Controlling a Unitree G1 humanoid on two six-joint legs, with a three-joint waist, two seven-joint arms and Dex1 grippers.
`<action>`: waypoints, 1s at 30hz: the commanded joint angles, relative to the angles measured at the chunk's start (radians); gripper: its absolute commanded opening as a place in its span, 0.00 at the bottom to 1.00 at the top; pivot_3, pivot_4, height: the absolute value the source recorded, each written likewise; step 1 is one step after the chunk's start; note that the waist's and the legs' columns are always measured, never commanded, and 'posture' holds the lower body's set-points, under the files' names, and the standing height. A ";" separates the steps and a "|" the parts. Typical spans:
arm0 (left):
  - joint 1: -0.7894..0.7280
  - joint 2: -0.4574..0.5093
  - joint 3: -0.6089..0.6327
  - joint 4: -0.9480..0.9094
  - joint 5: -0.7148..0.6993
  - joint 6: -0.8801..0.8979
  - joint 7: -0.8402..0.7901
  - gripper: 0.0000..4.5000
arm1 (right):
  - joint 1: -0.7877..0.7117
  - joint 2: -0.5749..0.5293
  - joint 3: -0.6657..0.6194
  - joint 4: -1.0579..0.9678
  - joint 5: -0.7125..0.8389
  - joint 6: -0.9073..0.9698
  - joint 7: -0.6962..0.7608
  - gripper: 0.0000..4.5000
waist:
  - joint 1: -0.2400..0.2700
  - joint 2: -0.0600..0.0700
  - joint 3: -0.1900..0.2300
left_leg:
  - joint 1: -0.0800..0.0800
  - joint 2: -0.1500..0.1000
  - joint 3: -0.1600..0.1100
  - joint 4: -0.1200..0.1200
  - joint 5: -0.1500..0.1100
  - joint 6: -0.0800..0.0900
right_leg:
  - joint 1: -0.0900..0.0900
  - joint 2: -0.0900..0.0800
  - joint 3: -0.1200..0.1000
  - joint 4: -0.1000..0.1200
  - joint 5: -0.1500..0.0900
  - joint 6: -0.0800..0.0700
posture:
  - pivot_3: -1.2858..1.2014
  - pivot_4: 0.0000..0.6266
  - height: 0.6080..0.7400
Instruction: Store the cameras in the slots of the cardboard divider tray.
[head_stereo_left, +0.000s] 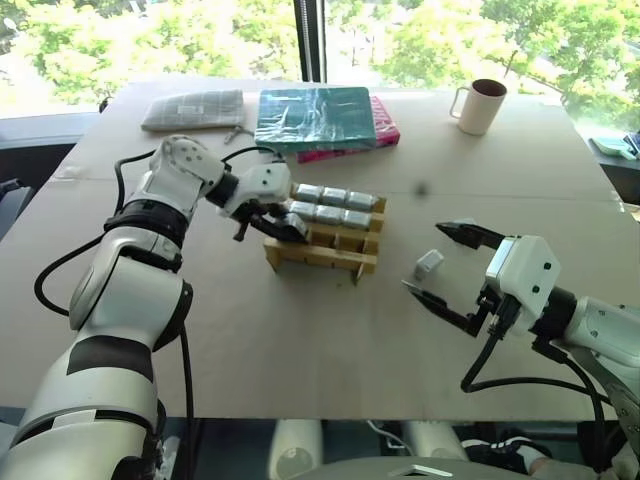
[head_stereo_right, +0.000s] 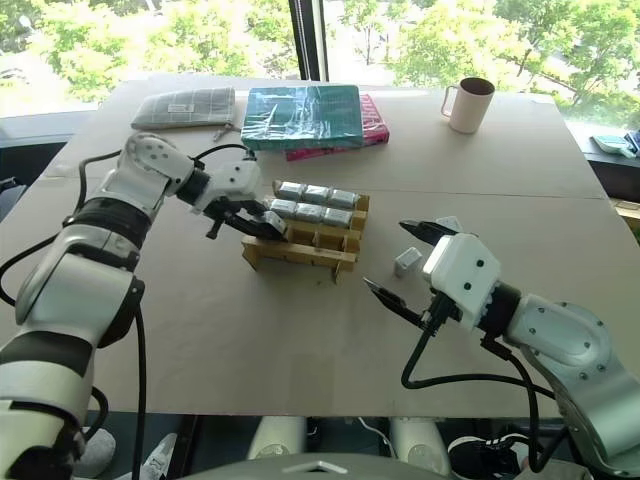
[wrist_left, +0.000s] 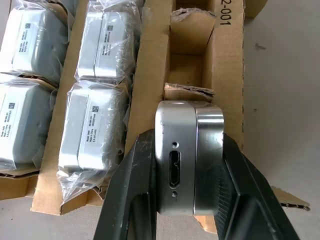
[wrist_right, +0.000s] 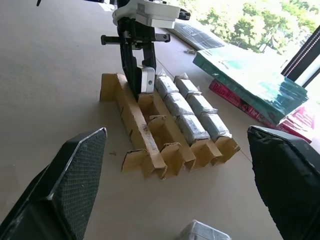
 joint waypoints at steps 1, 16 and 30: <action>-0.010 0.008 0.008 0.017 0.036 -0.023 -0.003 0.17 | -0.010 -0.011 -0.020 -0.026 0.013 0.001 -0.008 0.99 | -0.001 0.000 0.000 | 0.000 0.000 0.000 0.000 0.000 0.000 | 0.000 0.000 0.000 0.000 0.000 0.000 | 0.52 0.24 1.00; 0.197 0.165 0.259 -0.579 -0.404 0.600 0.016 0.88 | 0.016 -0.020 -0.029 -0.021 0.035 0.010 -0.017 1.00 | -0.021 0.000 0.000 | -0.001 0.002 -0.004 0.001 0.000 0.000 | 0.000 0.000 0.000 0.001 0.001 -0.001 | 0.52 0.24 1.00; 0.850 0.111 0.645 -1.241 -0.702 0.742 0.196 0.88 | -0.202 -0.176 0.219 0.473 -0.279 -0.300 0.215 1.00 | -0.023 0.001 0.000 | 0.004 0.002 0.001 0.010 0.000 0.000 | 0.000 -0.001 0.001 0.013 -0.002 0.001 | 0.52 0.24 1.00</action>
